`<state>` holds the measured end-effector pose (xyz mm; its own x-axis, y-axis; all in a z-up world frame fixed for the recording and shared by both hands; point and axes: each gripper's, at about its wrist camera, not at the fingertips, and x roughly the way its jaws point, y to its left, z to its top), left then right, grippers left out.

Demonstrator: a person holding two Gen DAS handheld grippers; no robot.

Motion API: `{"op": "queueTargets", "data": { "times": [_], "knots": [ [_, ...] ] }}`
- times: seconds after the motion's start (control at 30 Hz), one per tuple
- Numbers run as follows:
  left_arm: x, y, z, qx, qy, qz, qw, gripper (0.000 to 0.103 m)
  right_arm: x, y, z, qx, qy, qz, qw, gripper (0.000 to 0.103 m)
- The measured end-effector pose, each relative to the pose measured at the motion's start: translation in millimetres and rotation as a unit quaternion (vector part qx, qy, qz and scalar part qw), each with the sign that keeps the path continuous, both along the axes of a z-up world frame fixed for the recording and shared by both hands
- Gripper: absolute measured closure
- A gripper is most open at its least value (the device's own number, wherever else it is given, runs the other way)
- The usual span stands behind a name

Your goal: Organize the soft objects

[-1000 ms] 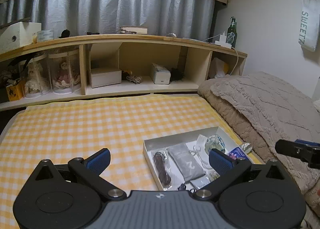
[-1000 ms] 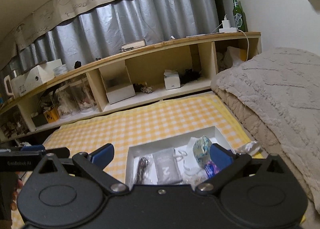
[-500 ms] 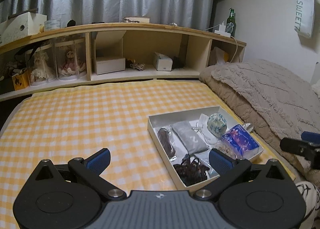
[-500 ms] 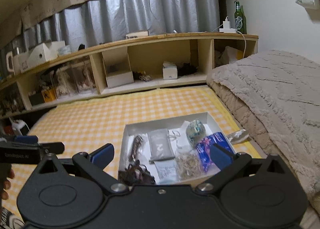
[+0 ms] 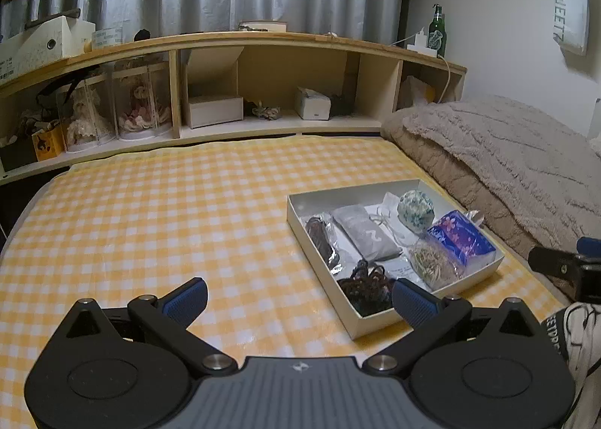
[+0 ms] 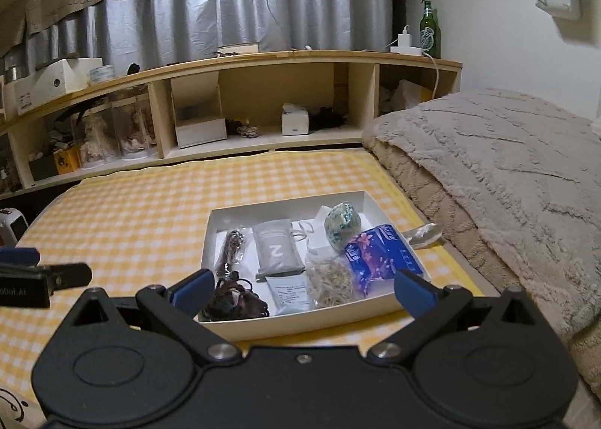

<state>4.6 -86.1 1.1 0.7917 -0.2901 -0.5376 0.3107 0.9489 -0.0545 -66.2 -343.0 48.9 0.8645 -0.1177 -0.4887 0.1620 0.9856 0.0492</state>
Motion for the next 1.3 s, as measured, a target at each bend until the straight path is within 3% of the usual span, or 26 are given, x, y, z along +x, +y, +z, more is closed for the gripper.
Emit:
{"op": "queueTargets", "data": {
  "times": [1.3],
  "knots": [
    [-1.8,3.4,-3.9,0.001,-0.009,0.009,0.9999,0.000,0.6,6.0,-6.6,-0.019,0.007,-0.003,1.000,0.000]
  ]
}}
